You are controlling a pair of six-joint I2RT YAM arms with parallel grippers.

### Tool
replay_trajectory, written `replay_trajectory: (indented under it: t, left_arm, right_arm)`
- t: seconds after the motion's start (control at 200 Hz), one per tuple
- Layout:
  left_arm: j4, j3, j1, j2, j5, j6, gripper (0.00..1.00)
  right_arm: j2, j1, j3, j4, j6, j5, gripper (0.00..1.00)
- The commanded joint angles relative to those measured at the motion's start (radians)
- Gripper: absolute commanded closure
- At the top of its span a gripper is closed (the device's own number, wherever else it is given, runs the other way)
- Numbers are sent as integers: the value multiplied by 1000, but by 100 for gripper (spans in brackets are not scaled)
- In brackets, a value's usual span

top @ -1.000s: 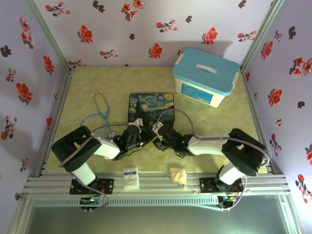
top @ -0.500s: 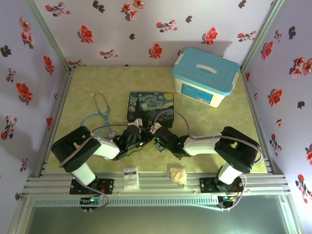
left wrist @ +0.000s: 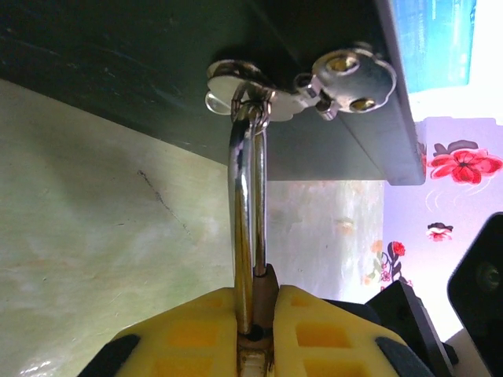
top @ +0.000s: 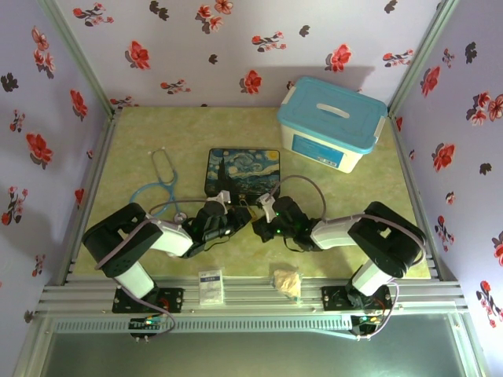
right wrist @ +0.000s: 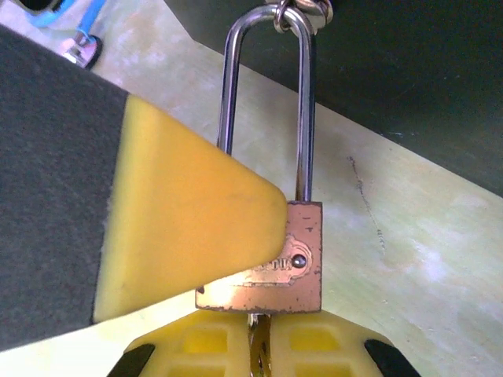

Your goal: Unlock the padlock with the key

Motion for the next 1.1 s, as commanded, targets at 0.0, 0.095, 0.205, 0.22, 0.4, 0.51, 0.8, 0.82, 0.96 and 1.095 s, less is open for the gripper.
replay_trajectory:
  t: [0.0, 0.095, 0.205, 0.22, 0.4, 0.51, 0.8, 0.82, 0.96, 1.095]
  left_arm:
    - [20, -11, 14, -20, 17, 44, 100]
    - [-31, -3, 25, -41, 33, 84, 100]
    - [-125, 25, 32, -63, 46, 128, 100]
    - [-131, 27, 32, -63, 47, 131, 100]
    - [-134, 33, 35, -43, 61, 131, 100]
    - [-179, 44, 43, -36, 76, 144, 100]
    - [-518, 129, 110, -102, 139, 324, 99]
    - [-548, 140, 109, -105, 140, 342, 99]
    - [-734, 197, 108, -125, 85, 434, 98]
    - [-805, 228, 109, -107, 59, 472, 96]
  right_arm:
    - [-13, -36, -26, 151, 99, -110, 90]
    - [-37, -76, -60, 172, 148, -117, 75]
    - [-84, -77, -81, 134, 142, -63, 59]
    - [-87, -77, -81, 134, 144, -60, 58]
    - [-120, -77, -74, 84, 153, 34, 58]
    - [-115, -77, -64, 60, 173, 109, 58]
    - [-85, -63, -30, -8, 183, 178, 69]
    - [-83, -62, -30, -9, 181, 180, 70]
    - [-81, -55, -31, -16, 182, 212, 73]
    - [-78, -35, -14, -45, 183, 258, 73]
